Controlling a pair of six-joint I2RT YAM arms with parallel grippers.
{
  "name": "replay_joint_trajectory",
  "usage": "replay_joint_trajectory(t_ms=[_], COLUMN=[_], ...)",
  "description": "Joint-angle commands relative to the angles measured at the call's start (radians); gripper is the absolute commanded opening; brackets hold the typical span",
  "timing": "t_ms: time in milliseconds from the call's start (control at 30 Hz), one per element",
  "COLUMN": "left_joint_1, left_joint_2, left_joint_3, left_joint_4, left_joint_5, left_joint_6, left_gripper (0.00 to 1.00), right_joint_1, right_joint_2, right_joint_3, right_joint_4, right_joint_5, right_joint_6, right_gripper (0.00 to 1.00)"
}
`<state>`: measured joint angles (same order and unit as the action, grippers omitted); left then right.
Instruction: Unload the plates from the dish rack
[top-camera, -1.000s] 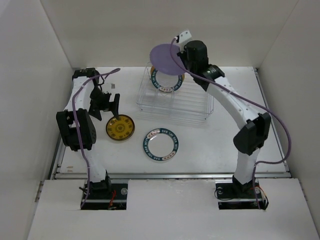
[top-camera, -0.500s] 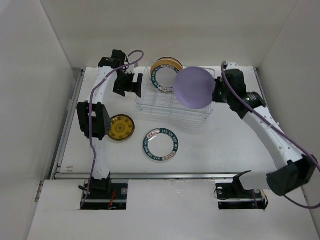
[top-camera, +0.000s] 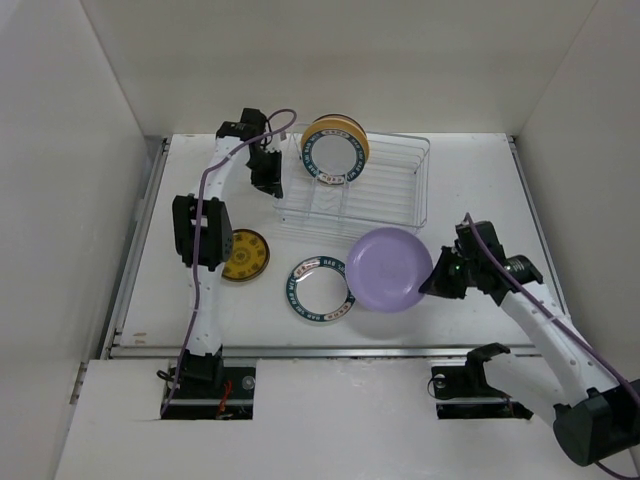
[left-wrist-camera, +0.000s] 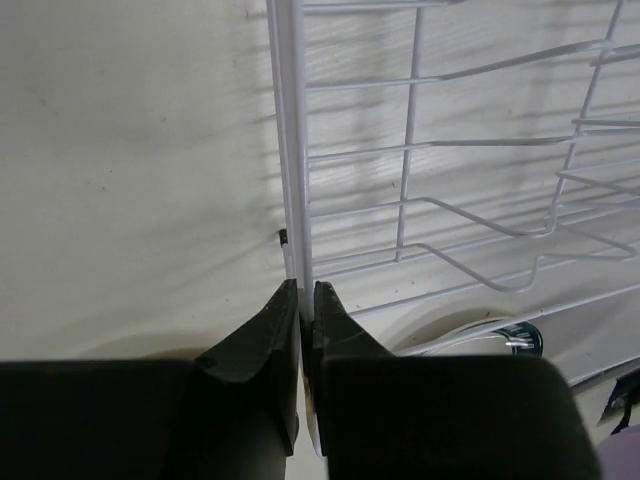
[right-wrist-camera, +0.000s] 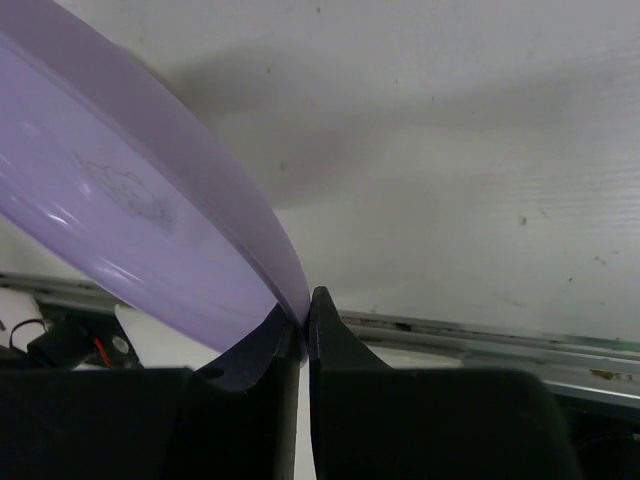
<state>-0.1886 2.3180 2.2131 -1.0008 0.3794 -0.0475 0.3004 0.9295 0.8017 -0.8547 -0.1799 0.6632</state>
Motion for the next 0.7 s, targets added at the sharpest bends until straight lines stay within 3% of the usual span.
replay_joint_trajectory(t_ms=[0,167,500,667], left_joint_1=[0.0,0.023,0.086,0.086], left_joint_2=[-0.002,-0.028,-0.253,-0.226], left_joint_3=[0.042,-0.018,-0.341,-0.33], left_joint_4=[-0.01,0.017,0.233,0.231], left_joint_5=[0.068,0.159,0.217,0.265], left_joint_6=[-0.049,-0.147,-0.409,-0.384], left_gripper=[0.0,0.0,0.0,0.0], right_joint_1=[-0.007,-0.017,-0.201,-0.282], right_joint_2=[-0.038,-0.009,0.092,0.092], right_joint_3=[-0.056,-0.113,-0.179,-0.22], right_joint_4=[0.016,0.078,0.18,0.229], right_joint_5=[-0.107,-0.096,-0.058,-0.018], right_joint_6=[0.061,0.102,0.164,0.199], right_gripper=[0.0,0.0,0.0,0.0])
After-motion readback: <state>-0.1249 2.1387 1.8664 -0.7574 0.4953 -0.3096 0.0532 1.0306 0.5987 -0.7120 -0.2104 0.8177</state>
